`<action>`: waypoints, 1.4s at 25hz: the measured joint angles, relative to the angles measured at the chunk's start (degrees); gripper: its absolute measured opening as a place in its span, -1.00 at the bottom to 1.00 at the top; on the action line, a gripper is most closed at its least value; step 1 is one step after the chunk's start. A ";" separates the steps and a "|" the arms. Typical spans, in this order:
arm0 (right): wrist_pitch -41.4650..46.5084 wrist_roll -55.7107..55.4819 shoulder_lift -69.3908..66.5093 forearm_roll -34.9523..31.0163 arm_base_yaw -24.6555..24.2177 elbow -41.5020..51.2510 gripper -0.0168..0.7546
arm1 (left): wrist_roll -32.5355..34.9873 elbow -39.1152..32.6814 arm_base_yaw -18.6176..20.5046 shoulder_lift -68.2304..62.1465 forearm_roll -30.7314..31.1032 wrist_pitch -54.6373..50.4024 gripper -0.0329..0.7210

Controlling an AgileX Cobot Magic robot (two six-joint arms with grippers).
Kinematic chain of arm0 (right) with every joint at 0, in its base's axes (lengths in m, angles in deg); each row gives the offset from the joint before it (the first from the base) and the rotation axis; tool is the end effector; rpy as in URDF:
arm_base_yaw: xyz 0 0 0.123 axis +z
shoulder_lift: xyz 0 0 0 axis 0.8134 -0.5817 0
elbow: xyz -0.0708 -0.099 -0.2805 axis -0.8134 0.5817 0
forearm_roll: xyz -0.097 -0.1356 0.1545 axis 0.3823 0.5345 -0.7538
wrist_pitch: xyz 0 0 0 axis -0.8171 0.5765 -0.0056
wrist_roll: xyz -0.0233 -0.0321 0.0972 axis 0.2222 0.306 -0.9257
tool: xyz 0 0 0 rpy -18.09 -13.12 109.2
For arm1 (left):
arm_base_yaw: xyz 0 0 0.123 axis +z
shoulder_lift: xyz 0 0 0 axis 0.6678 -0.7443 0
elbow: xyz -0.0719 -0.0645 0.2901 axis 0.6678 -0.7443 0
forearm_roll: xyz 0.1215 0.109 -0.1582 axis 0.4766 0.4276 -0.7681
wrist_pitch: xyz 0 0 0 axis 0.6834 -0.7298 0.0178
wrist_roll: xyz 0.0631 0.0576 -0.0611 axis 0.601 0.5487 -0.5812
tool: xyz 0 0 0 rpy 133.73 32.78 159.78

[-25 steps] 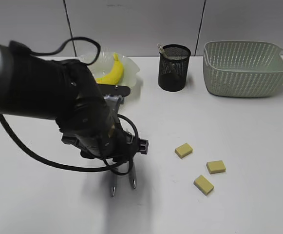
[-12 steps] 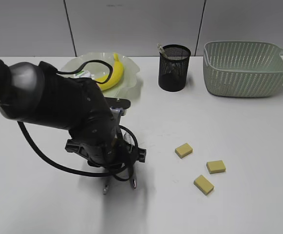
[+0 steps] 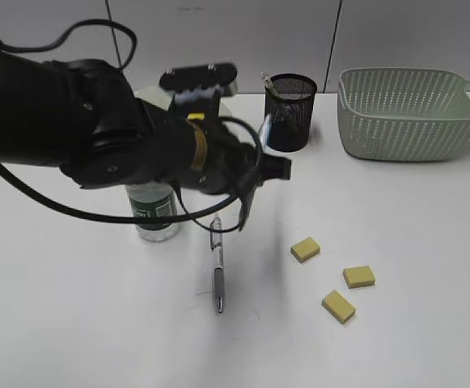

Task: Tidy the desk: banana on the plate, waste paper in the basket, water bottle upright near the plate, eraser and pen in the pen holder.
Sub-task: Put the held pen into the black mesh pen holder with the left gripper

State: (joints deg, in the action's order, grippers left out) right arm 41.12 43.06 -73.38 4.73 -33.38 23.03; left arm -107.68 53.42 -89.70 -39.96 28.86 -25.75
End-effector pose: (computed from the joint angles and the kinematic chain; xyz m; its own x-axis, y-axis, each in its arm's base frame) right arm -0.0318 -0.0195 0.2631 -0.4325 -0.0350 -0.9010 -0.2532 0.9638 0.0840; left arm 0.2619 -0.2750 0.2155 -0.7794 0.0890 -0.6202 0.3421 0.8898 -0.3022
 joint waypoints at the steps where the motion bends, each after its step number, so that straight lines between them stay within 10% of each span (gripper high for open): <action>1: 0.00 0.00 0.00 0.00 0.00 0.00 -0.13 | -0.05 0.09 0.39 0.73 3.38 4.74 -0.68; 7: 0.00 0.02 0.00 0.00 0.00 0.00 -0.13 | 5.99 8.58 5.86 -1.91 12.90 22.27 -0.68; 25: -0.05 0.02 0.00 0.00 0.00 0.00 -0.13 | 28.72 52.20 11.99 -36.14 4.14 32.08 -0.68; 35: -0.05 0.02 0.00 0.00 0.00 0.00 -0.13 | 28.98 56.68 12.63 -41.54 3.02 34.22 -0.68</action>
State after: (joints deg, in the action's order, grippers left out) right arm 41.06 43.08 -73.38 4.73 -33.38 23.03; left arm -78.70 110.10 -77.07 -81.50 31.88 8.47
